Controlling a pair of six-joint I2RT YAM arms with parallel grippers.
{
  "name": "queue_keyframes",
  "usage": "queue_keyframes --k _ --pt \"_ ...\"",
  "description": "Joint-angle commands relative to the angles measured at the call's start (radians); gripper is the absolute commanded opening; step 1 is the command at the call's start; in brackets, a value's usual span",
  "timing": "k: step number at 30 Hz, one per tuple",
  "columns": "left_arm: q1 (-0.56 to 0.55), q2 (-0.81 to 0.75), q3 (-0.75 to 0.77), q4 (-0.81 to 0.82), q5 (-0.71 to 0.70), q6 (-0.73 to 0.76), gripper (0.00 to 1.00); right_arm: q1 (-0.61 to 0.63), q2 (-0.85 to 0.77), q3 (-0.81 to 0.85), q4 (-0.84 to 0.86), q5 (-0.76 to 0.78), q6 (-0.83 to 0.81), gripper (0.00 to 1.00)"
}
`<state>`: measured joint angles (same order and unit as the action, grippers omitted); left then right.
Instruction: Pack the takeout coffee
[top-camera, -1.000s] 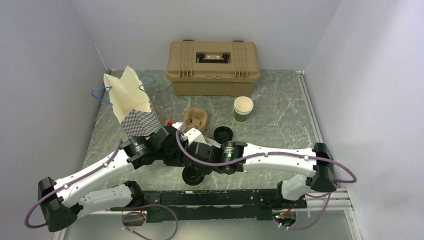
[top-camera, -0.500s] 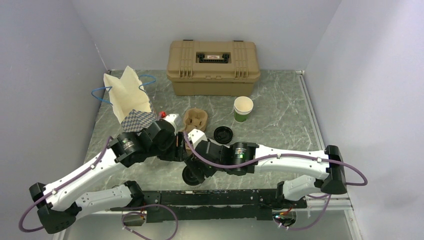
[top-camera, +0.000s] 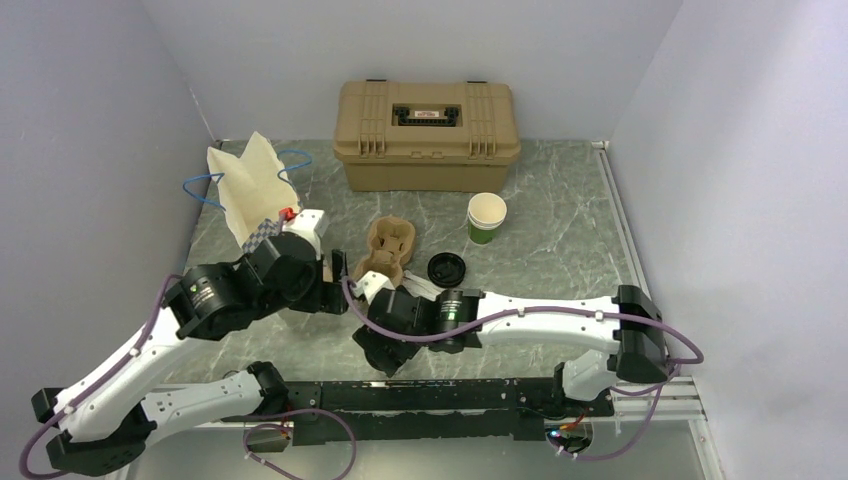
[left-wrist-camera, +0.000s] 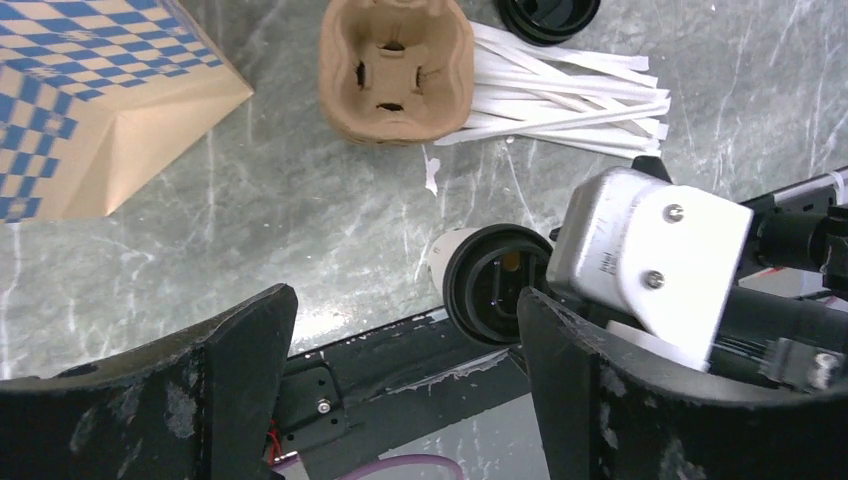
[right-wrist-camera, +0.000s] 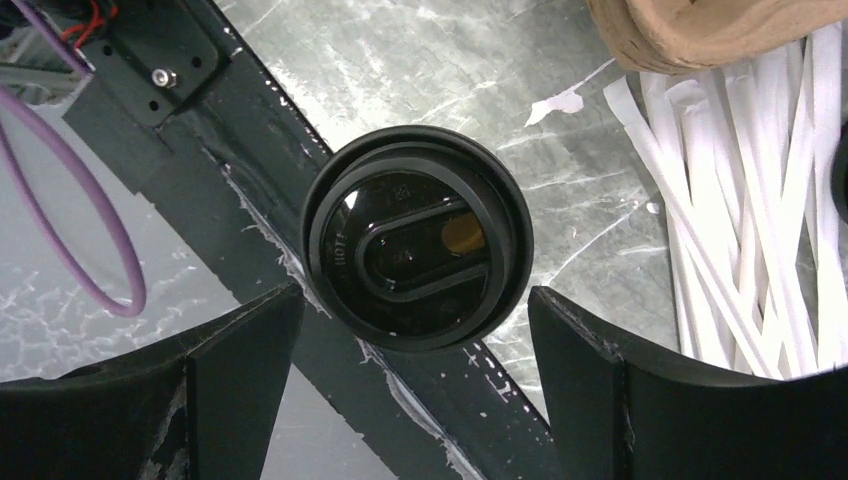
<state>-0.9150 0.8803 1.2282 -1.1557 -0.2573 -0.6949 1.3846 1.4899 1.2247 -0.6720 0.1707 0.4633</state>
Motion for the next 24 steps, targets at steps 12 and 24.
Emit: queue_keyframes --k 12,24 --pt "-0.002 -0.079 0.160 -0.117 -0.149 0.061 0.96 -0.002 0.008 0.124 -0.012 0.095 -0.053 0.89" --pt "-0.002 -0.027 0.431 -0.296 -0.466 0.044 0.98 -0.121 -0.023 0.209 -0.015 0.118 -0.148 0.89"
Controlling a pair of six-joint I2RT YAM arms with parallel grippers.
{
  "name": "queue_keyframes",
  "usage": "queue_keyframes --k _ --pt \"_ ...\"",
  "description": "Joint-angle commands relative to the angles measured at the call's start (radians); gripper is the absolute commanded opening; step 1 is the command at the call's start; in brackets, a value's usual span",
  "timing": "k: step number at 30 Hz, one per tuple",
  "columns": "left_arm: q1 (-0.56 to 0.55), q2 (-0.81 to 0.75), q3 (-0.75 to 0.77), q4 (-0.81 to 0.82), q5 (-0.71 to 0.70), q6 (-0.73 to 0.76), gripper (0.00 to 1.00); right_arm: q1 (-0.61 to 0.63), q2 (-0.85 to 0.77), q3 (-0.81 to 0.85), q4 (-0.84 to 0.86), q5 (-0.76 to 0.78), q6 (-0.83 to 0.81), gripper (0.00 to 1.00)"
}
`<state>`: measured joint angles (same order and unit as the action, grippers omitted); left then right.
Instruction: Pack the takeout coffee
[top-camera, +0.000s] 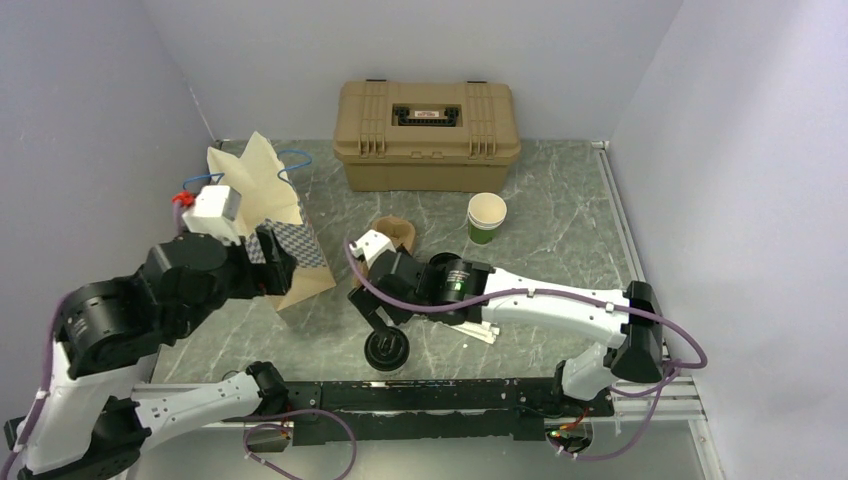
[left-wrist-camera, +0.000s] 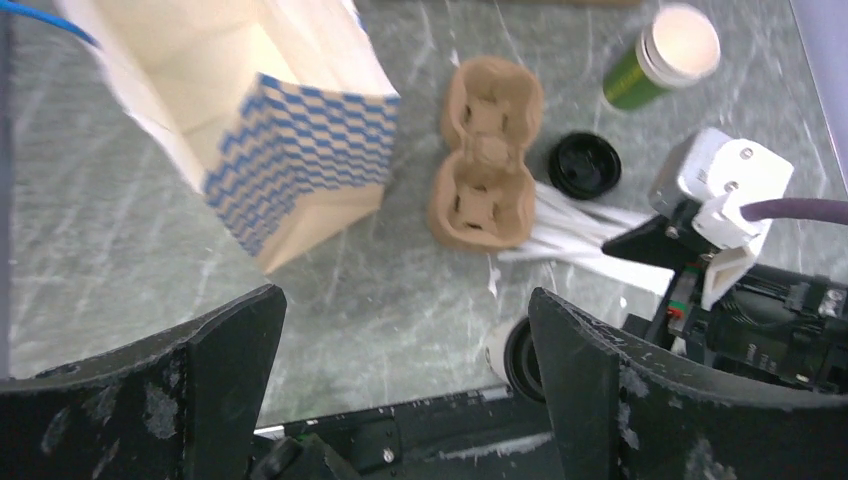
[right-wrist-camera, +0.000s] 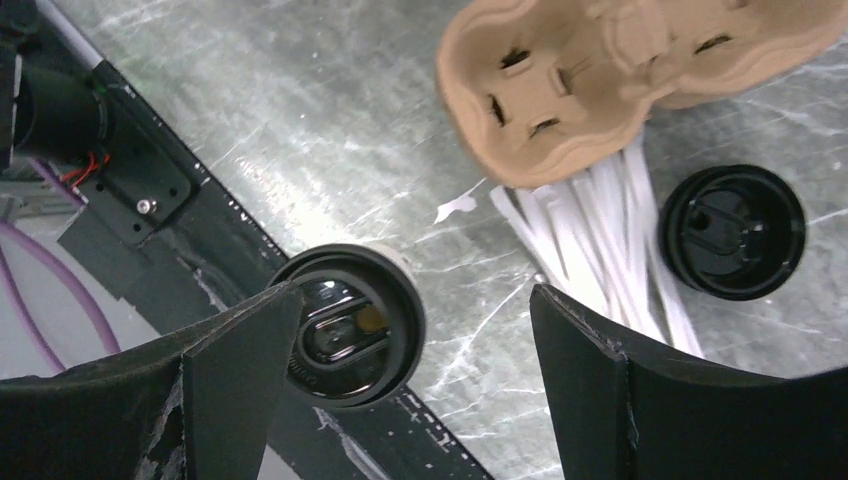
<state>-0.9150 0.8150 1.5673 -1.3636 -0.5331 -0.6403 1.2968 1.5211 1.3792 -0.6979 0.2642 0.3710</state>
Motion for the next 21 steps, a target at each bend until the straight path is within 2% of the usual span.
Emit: queue_keyframes --k 1,4,8,13,17,21 --pt "-0.001 0.051 0.111 -0.098 -0.226 -0.007 0.98 -0.045 -0.058 0.058 0.014 0.020 -0.062 0.89" --pt "-0.002 0.104 0.162 -0.136 -0.342 -0.009 0.96 -0.077 -0.070 0.060 0.015 0.014 -0.080 0.89" --pt "-0.001 0.222 0.263 -0.200 -0.426 -0.016 0.93 -0.126 -0.098 0.042 0.022 -0.010 -0.098 0.89" --pt "0.013 0.320 0.315 -0.114 -0.462 0.087 0.93 -0.181 -0.129 0.012 0.031 -0.050 -0.117 0.89" --pt "0.153 0.350 0.312 0.024 -0.347 0.232 0.92 -0.219 -0.166 -0.022 0.045 -0.079 -0.125 0.89" --pt "0.387 0.400 0.284 0.112 -0.125 0.324 0.88 -0.256 -0.191 -0.052 0.056 -0.105 -0.134 0.89"
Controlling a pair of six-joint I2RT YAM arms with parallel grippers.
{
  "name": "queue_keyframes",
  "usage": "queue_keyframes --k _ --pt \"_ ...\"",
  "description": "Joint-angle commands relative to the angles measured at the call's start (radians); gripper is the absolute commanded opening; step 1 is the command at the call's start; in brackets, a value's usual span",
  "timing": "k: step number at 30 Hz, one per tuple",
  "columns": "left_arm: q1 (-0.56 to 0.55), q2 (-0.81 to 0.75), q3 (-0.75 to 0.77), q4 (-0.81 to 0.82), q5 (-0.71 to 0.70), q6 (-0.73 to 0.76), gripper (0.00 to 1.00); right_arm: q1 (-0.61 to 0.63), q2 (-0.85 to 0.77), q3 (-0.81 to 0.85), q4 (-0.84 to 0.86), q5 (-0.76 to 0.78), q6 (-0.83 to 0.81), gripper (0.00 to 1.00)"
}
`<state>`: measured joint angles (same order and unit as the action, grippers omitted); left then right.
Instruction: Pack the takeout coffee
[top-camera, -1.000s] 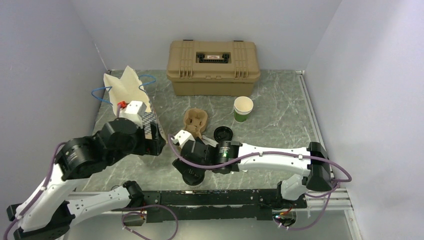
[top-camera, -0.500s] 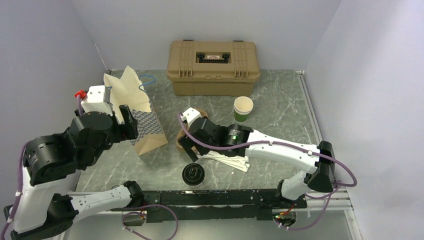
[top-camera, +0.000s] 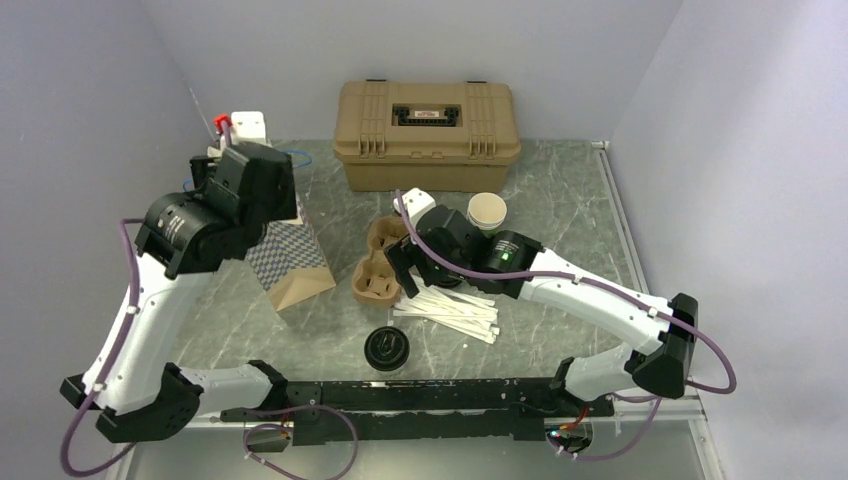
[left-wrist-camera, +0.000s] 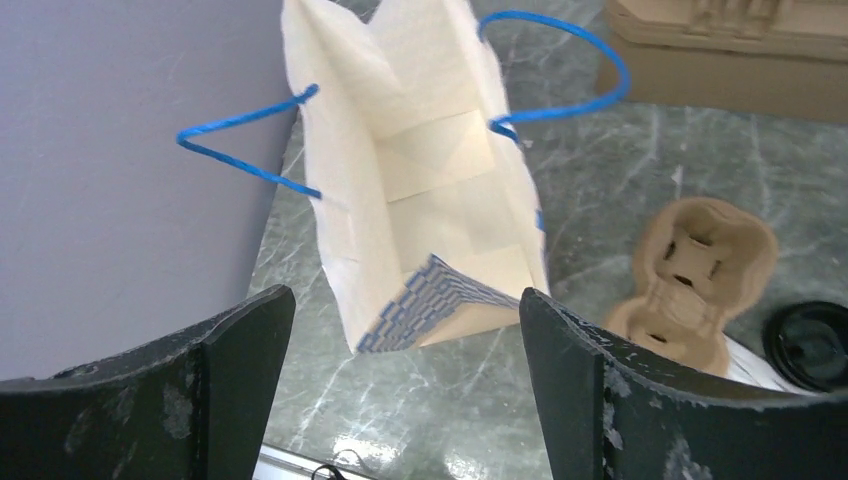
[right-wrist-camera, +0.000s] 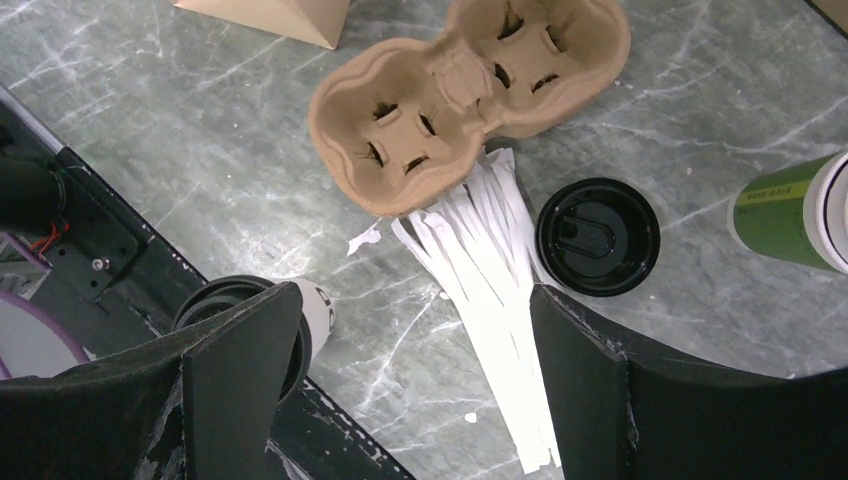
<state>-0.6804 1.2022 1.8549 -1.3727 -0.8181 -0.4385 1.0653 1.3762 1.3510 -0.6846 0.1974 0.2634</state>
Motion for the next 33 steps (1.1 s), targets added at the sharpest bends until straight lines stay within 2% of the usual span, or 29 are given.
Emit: queue_keyframes --k 1,5,11,17,25,33 --pt "0.191 0.018 -0.017 0.142 0.196 0.132 0.88 -0.030 -0.052 -0.030 0.045 -0.040 -0.027 0.89" --pt "0.347 0.018 -0.079 0.215 0.300 0.148 0.87 -0.051 -0.079 -0.063 0.070 -0.079 -0.024 0.89" --pt "0.569 0.004 -0.175 0.235 0.469 0.137 0.86 -0.070 -0.083 -0.105 0.088 -0.125 -0.023 0.89" --pt "0.811 0.002 -0.303 0.283 0.695 0.139 0.82 -0.073 -0.082 -0.135 0.118 -0.176 -0.015 0.89" --pt "0.856 0.053 -0.354 0.346 0.792 0.132 0.77 -0.076 -0.087 -0.157 0.137 -0.189 -0.018 0.89" --pt "0.856 0.139 -0.376 0.423 0.776 0.138 0.66 -0.079 -0.098 -0.175 0.145 -0.193 -0.019 0.89"
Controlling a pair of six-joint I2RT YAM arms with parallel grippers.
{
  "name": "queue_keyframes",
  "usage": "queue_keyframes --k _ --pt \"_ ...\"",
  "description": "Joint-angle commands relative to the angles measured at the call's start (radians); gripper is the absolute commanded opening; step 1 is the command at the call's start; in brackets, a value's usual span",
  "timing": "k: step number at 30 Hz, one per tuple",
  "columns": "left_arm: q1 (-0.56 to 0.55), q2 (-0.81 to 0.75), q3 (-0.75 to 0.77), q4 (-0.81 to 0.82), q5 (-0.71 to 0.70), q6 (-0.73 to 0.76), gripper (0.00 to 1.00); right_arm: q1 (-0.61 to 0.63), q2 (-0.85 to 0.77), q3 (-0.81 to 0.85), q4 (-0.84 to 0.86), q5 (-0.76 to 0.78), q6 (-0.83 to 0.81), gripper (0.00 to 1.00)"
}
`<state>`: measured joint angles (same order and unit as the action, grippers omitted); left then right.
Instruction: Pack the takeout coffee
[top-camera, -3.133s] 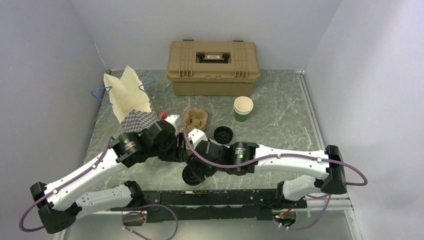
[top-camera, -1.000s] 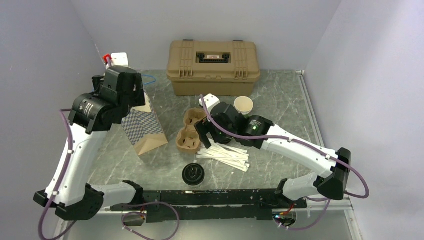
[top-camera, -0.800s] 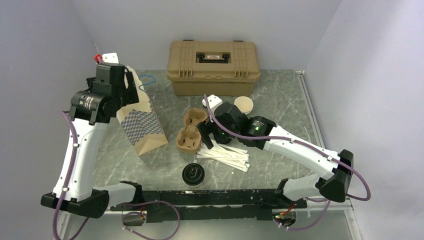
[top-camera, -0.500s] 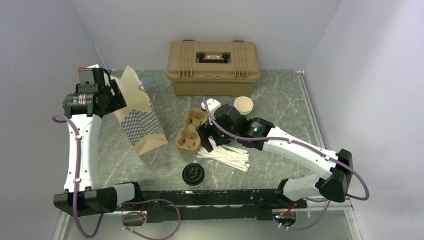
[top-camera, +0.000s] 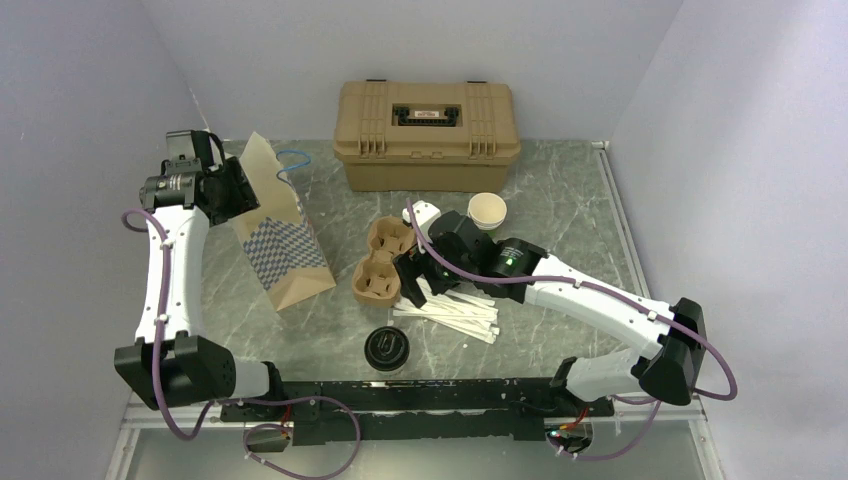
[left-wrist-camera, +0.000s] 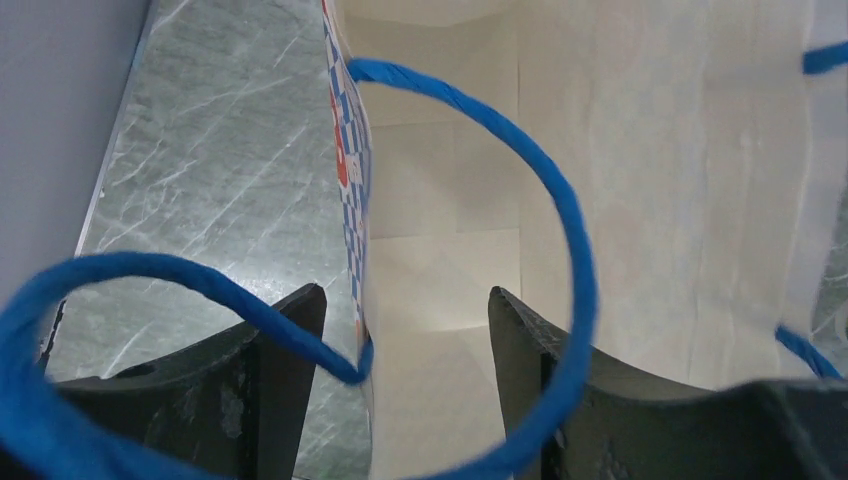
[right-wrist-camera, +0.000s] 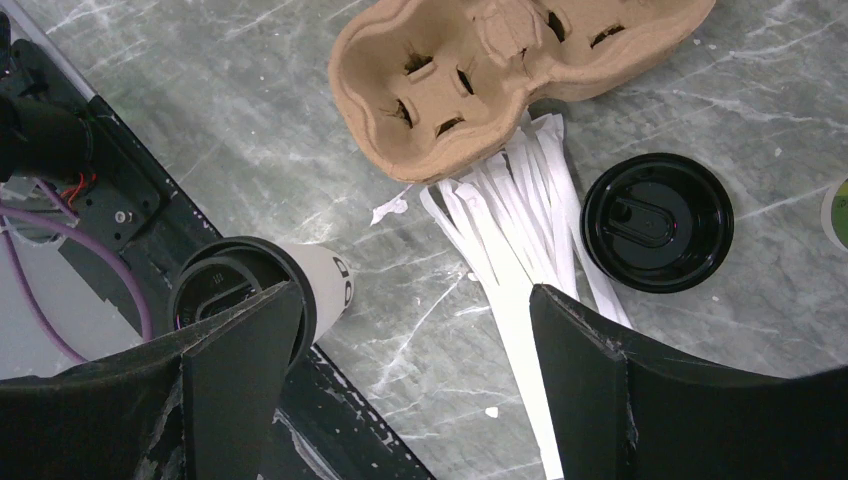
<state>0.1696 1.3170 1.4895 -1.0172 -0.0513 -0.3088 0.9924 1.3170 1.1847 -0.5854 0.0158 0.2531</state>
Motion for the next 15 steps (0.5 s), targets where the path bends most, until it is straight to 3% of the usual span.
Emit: queue_keyframes --k 1,4,9,12,15 --pt "0.005 0.029 -0.017 0.067 0.001 0.013 0.65 -0.007 -0.042 -0.012 0.045 -0.010 -0.009 0.89" --pt "0.005 0.027 -0.038 0.082 -0.013 0.025 0.60 -0.009 -0.044 -0.016 0.051 -0.011 -0.007 0.89" --pt "0.005 0.027 -0.047 0.092 0.004 0.031 0.40 -0.011 -0.040 -0.013 0.050 -0.011 -0.005 0.88" --pt "0.005 0.028 -0.050 0.096 0.022 0.034 0.25 -0.012 -0.037 -0.012 0.052 -0.011 -0.007 0.88" --pt "0.004 0.026 -0.062 0.112 0.056 0.042 0.03 -0.013 -0.021 -0.006 0.054 0.003 -0.014 0.88"
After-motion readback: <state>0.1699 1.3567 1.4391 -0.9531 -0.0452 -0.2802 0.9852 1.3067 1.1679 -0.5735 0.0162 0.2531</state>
